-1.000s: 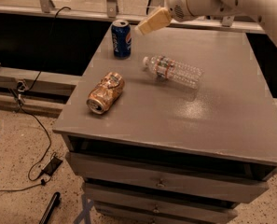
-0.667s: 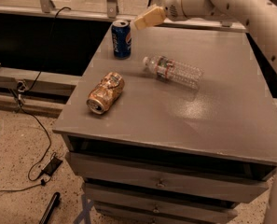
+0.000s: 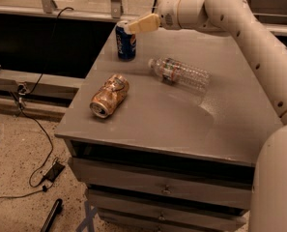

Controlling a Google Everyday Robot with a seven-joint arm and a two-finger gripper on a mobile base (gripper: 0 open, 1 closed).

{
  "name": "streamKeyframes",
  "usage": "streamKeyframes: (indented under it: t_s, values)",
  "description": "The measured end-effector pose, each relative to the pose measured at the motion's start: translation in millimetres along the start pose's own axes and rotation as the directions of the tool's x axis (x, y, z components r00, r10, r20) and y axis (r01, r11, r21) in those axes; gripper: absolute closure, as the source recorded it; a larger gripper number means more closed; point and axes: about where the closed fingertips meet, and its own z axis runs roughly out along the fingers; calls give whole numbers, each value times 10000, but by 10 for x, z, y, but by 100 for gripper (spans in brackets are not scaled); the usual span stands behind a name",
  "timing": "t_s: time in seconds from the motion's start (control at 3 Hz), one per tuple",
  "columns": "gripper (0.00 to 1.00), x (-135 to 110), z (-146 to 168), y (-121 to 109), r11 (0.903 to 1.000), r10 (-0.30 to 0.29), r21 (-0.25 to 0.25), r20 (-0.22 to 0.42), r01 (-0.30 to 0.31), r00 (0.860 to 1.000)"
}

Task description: Knock pepsi can over

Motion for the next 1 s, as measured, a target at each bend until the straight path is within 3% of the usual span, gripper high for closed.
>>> streamKeyframes:
  t_s: [0.33,1.0]
  values:
    - [0,75,167,105,9986,34,-533,277,-19,9996]
    - [0,171,413,206,9951,104,-985,482,-56,9988]
